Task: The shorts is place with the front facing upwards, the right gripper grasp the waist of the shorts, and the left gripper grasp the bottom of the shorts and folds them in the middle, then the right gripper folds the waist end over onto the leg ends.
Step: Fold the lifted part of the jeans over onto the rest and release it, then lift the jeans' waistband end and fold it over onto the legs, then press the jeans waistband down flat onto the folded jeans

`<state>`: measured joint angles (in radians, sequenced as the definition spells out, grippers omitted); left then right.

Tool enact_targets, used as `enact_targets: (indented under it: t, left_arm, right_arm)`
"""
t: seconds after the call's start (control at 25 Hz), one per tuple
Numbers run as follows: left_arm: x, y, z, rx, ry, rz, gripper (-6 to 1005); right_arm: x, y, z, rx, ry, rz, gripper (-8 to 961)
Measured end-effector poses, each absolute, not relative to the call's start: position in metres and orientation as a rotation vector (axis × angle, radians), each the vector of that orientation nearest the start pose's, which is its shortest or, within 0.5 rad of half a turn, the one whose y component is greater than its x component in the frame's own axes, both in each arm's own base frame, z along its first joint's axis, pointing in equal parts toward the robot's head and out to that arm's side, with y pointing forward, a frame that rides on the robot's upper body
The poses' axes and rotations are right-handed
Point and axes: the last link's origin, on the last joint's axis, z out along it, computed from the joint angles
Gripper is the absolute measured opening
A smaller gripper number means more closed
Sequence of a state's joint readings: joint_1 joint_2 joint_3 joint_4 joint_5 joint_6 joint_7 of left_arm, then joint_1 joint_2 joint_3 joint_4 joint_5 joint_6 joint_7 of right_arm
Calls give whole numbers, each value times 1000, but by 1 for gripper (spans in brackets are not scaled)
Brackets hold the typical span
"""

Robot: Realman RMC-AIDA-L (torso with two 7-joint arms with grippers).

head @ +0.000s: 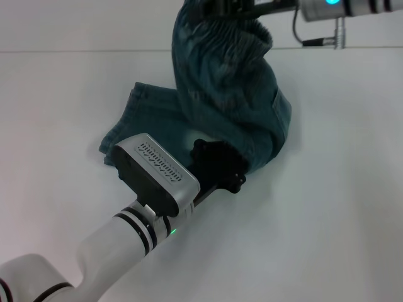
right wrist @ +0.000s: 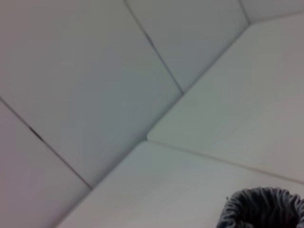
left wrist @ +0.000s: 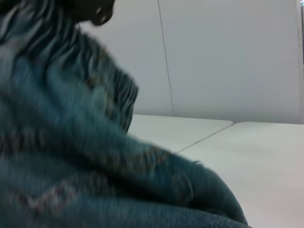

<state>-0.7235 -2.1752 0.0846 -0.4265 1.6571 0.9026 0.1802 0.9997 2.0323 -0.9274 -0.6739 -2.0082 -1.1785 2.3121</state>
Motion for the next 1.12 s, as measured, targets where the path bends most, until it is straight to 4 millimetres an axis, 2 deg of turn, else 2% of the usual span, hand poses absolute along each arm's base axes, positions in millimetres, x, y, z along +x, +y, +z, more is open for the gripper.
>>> enact_targets:
  t: [0.24, 0.44, 0.6, 0.72, 0.84, 1.04, 1.12]
  left_arm:
    - [-196, 303, -175, -2303, -281, -611, -1]
    - [-199, 294, -170, -2266, -264, -664, 0]
    - [-208, 289, -164, -2216, -285, -679, 0]
    - [-213, 284, -161, -2193, -294, -685, 0]
    - [-217, 280, -157, -2159, -290, -696, 0]
    - [-229, 276, -139, -2006, -306, -715, 0]
    - [-234, 275, -132, -1949, -321, -721, 0]
  right_arm:
    - [86, 456, -40, -2609, 1123, 474, 202]
    - [84, 450, -53, -2644, 1064, 394, 212]
    - [90, 448, -54, -2651, 1070, 373, 376]
    - [94, 447, -51, -2643, 1085, 388, 464]
    - [100, 446, -40, -2609, 1102, 463, 534]
    - [115, 440, -7, -2519, 1128, 715, 651]
    - [127, 436, 6, -2469, 1132, 808, 698]
